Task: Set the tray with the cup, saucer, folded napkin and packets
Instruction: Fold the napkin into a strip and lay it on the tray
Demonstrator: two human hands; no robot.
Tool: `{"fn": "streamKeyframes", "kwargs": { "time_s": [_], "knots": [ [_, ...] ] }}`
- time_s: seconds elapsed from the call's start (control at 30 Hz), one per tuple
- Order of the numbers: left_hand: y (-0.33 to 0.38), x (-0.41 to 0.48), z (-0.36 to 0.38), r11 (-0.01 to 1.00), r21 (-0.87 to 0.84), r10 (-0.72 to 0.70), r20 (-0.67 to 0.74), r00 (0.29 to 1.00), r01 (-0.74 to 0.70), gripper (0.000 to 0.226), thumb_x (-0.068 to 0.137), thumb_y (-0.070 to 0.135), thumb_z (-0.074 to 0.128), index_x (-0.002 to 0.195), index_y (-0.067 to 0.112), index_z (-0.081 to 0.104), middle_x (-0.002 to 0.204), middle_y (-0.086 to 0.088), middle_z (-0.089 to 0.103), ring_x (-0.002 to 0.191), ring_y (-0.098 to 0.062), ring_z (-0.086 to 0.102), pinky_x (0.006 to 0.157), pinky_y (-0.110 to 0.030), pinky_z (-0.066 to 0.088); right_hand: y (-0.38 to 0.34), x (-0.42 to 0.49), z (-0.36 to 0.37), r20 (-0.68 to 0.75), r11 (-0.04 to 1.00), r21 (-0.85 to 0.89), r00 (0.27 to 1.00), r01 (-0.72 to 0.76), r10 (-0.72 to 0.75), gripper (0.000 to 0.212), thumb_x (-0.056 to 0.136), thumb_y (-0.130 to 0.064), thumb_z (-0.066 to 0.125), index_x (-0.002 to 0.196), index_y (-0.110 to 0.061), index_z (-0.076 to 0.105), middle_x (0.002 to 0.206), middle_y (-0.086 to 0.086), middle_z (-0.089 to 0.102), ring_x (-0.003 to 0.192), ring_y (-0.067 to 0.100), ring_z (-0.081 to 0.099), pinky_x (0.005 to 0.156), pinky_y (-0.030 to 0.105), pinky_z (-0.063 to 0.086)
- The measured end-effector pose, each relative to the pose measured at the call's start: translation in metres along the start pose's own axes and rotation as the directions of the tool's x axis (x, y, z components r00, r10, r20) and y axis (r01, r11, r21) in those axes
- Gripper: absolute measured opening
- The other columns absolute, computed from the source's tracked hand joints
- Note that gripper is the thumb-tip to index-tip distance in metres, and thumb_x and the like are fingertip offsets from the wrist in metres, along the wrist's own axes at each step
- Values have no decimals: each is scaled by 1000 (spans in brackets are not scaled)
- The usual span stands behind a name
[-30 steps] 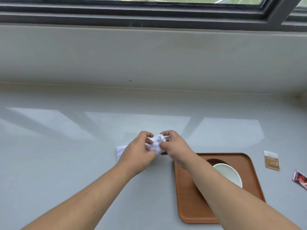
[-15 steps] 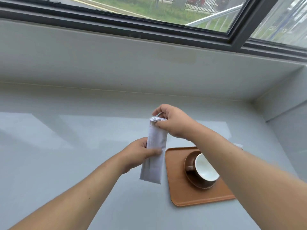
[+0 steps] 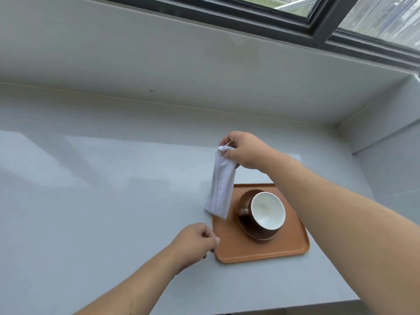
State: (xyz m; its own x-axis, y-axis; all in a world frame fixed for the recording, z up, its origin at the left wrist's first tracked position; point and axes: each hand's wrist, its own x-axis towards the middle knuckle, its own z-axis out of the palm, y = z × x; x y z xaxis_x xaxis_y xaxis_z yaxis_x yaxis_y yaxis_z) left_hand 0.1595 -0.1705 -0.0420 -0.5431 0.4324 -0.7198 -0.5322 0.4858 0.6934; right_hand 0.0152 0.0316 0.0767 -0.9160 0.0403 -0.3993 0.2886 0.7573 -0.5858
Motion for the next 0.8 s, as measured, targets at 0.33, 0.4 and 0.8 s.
{"fn": "streamKeyframes", "kwargs": {
  "time_s": [0.33,0.4,0.8],
  "knots": [
    [120,5,-13,931,-7,344,-319,883,-365,71,62,63,87,125,52,55,122,24,69,113,6,64,84,-19,49,10,-27,-30,391,961,190,882,201,-262,27,82,-11,67,104,-27,70,102,-1,78,90,20,74,79,39,60],
    [148,8,-9,926,-79,337,-268,902,-370,41,77,48,82,115,37,71,111,9,78,106,-10,72,86,-30,54,14,-24,-43,367,952,202,883,231,-292,27,81,-11,66,103,-27,71,103,1,78,90,22,74,82,41,60],
    [61,-3,65,978,-209,-76,-254,964,22,28,83,34,77,104,16,77,101,-8,81,83,-20,71,75,-34,53,70,23,-21,243,967,139,939,214,-243,16,86,-11,68,93,-26,70,88,-3,71,72,18,66,63,30,57]
  ]
}}
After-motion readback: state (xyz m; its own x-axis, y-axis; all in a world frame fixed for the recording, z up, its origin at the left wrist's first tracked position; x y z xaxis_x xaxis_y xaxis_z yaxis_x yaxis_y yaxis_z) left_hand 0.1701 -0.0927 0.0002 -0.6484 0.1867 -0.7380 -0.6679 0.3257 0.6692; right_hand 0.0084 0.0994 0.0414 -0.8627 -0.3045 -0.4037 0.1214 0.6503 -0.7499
